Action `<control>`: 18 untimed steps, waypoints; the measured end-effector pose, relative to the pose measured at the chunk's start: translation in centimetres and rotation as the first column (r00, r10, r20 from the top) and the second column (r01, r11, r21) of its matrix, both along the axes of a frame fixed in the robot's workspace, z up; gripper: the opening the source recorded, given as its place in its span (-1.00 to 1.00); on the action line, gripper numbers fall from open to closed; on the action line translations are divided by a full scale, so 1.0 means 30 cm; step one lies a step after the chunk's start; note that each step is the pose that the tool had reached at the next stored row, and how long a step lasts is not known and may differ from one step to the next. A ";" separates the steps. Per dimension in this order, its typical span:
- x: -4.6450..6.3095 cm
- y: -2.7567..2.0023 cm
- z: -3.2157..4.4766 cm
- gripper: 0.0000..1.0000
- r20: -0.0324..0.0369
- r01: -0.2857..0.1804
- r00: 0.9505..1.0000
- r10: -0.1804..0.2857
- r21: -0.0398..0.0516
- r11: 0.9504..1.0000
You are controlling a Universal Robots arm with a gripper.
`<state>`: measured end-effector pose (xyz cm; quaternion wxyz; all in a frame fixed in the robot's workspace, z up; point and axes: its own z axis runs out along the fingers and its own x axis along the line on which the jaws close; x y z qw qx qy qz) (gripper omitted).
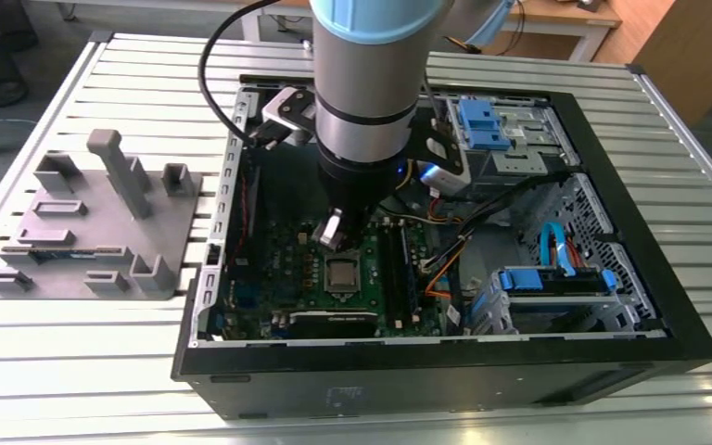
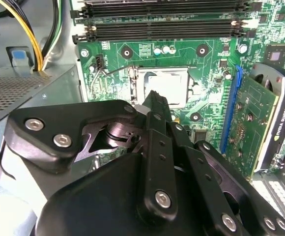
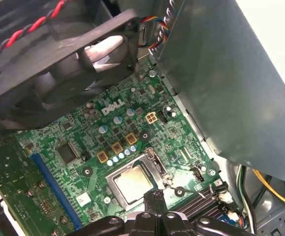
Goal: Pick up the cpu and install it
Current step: 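Close the cpu cover, then install the first cpu locking lever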
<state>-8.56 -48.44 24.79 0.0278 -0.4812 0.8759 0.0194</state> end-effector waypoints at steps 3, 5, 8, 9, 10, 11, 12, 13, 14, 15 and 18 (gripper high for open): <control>-0.001 0.000 0.000 -0.79 0.000 0.000 1.000 0.000 0.000 1.000; -0.002 0.000 0.000 -0.79 0.000 0.000 1.000 0.000 0.000 1.000; -0.003 -0.001 0.003 -0.79 0.000 0.000 1.000 0.000 0.000 1.000; -0.003 0.000 0.004 -0.79 0.000 0.000 1.000 0.000 0.000 1.000; -0.002 0.000 0.005 -0.79 0.000 0.000 1.000 0.000 0.000 1.000; -0.002 0.000 0.005 -0.79 0.000 0.000 1.000 0.000 0.000 1.000; -0.002 0.000 0.007 -0.79 0.000 0.000 1.000 0.000 0.000 1.000; -0.003 0.000 0.008 -0.79 0.000 0.000 1.000 0.000 0.000 1.000; -0.002 0.000 0.008 -0.79 0.000 0.000 1.000 0.000 0.000 1.000; -0.002 0.000 0.008 -0.79 0.000 0.000 1.000 0.000 0.000 1.000; -0.002 0.002 0.009 -0.79 0.000 0.000 1.000 0.000 0.000 1.000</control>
